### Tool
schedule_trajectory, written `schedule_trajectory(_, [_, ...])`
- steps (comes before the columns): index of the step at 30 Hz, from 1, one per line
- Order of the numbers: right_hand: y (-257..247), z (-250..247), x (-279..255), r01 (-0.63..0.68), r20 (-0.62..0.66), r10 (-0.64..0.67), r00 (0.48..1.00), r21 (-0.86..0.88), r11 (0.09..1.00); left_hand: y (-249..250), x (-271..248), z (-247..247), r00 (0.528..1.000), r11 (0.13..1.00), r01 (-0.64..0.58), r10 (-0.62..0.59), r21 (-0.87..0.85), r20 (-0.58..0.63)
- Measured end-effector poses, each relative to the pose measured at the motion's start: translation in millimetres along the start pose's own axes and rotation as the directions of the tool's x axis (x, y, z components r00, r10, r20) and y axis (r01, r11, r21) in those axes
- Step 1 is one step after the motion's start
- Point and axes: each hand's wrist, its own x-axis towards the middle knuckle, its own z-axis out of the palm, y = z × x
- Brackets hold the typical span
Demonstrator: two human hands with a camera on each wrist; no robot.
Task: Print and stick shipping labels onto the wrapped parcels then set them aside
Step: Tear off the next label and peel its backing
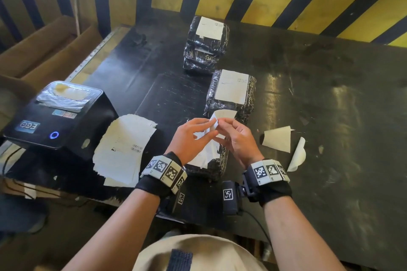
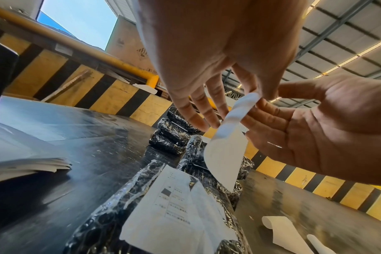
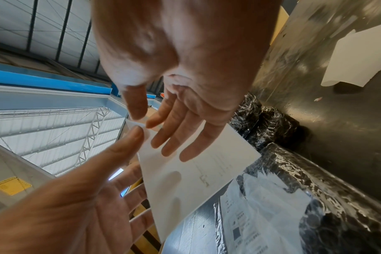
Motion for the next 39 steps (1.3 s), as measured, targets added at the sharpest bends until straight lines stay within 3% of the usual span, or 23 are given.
schedule_trajectory(21, [-4.1,9.2,-6.3,0.087,-0.027,-0.088,0.996,-0.006,0.996,-2.9,4.1,-5.6,1.000,1.000,-0.016,0.016,0.026,-0.017])
schedule_trajectory(35, [-3.1,7.7,-3.7,0.075,-0.041,-0.077,0.996,-0.051,0.996,-3.5,5.0,-6.7,0.999,0.993,-0.037,0.034,0.112,0.031])
schedule_trajectory(39, [-3.9,5.8,-3.1,0.078,-0.017,-0.079,0.997,-0.081,0.994,0.6,4.2,-8.2,0.999,0.999,-0.014,0.012,0.048,0.052])
